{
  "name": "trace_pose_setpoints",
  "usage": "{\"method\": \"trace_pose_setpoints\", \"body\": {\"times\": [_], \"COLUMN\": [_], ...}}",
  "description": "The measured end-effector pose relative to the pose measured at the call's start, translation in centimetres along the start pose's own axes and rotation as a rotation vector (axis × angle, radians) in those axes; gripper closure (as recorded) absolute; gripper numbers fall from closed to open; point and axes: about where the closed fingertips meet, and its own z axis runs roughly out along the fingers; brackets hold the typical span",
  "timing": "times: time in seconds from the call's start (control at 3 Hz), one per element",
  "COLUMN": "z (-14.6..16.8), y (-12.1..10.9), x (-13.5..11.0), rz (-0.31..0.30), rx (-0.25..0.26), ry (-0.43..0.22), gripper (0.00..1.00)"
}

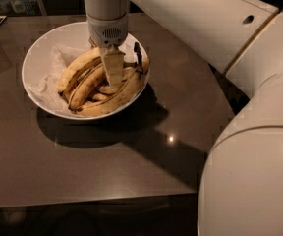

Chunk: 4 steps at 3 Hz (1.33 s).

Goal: Pick banana from white bowl

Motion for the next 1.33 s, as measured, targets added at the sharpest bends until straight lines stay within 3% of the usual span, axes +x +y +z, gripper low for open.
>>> {"method": "trace_pose_setpoints", "body": {"times": [0.33,0.67,1.33], "z": [0.81,0.89,0.89], "y": [-0.12,-0.13,-0.14], "x": [0.52,0.57,0.56], "rz": [0.005,0.005,0.005], "rx": [-0.016,-0.017,-0.017], "ry": [-0.001,-0.001,-0.001], "gripper": [0.38,0.55,1.00]}}
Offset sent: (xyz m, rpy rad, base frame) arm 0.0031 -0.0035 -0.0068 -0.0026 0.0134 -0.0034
